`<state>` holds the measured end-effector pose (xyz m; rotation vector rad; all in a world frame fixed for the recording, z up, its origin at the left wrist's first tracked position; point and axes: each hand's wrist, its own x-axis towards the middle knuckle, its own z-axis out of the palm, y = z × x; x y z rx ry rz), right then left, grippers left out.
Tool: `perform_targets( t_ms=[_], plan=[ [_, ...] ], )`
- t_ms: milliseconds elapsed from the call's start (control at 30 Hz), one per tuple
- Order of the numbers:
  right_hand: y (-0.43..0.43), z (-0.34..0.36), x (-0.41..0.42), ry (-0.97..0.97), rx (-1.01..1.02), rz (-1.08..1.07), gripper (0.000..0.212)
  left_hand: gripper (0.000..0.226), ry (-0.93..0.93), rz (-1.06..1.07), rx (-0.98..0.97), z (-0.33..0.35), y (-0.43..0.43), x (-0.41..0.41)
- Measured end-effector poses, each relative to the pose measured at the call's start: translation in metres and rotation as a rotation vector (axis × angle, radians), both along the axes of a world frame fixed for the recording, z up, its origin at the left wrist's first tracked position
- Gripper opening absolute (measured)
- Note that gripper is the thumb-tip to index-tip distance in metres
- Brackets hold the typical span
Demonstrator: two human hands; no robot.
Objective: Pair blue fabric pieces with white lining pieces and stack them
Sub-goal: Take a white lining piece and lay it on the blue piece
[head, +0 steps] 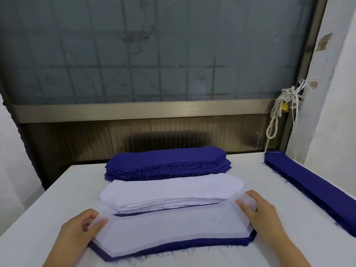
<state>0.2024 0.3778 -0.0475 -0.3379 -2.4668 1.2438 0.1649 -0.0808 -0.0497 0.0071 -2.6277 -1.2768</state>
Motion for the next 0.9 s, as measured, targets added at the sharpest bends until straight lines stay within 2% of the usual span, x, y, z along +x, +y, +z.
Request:
perform_targets(
  t_ms=[167, 267, 367, 500, 900],
  plan=[
    [0.002, 0.004, 0.002, 0.061, -0.028, -0.053, 0.02, 0.018, -0.022, -0.019, 0.111, 0.003, -0.004, 0.003],
    [0.003, 0.004, 0.002, 0.055, -0.023, -0.079, 0.008, 0.019, -0.027, -0.039, 0.154, 0.005, -0.006, 0.005],
    [0.005, 0.0, 0.001, -0.016, 0.058, -0.136, 0.016, 0.015, -0.012, -0.047, 0.075, 0.001, -0.007, 0.006],
    [0.005, -0.004, -0.001, -0.151, 0.225, -0.13, 0.014, 0.015, 0.037, -0.037, -0.054, -0.003, -0.007, 0.005],
    [0.0, -0.003, 0.0, -0.13, 0.243, -0.153, 0.012, 0.026, 0.088, 0.03, -0.074, -0.008, -0.007, -0.001]
  ],
)
